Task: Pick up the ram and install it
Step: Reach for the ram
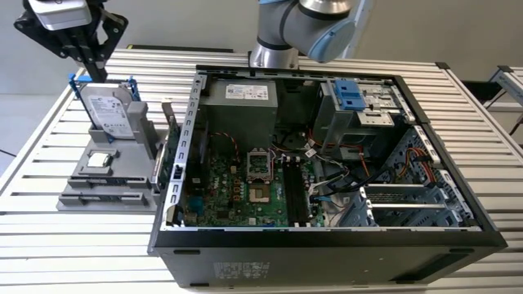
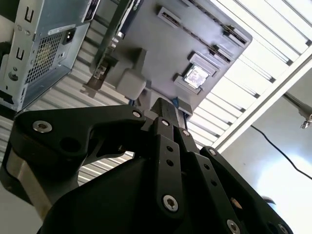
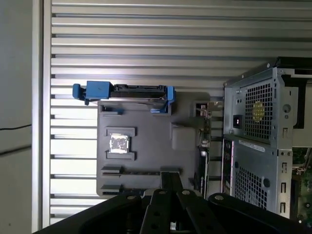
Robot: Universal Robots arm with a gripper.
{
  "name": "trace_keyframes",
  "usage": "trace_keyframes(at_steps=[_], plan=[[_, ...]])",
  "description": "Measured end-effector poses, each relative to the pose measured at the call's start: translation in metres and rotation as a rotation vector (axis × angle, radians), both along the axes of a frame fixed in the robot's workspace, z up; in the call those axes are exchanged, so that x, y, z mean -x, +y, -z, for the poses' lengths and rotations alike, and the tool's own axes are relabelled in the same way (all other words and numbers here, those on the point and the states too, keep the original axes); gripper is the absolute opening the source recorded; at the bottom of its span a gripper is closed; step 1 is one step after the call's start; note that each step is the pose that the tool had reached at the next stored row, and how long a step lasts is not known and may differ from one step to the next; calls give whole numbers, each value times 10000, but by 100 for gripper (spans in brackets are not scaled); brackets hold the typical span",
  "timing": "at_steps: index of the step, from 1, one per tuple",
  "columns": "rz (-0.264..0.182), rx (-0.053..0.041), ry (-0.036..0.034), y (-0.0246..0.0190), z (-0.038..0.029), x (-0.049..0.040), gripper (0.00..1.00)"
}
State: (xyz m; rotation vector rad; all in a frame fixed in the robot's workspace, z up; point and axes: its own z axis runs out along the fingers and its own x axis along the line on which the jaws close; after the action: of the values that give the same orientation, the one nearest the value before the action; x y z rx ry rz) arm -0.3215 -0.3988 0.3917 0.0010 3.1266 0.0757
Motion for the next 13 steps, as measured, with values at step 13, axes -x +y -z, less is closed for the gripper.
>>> trace_keyframes(at_steps=[13], plan=[[0, 0, 0, 0, 6, 163, 0]])
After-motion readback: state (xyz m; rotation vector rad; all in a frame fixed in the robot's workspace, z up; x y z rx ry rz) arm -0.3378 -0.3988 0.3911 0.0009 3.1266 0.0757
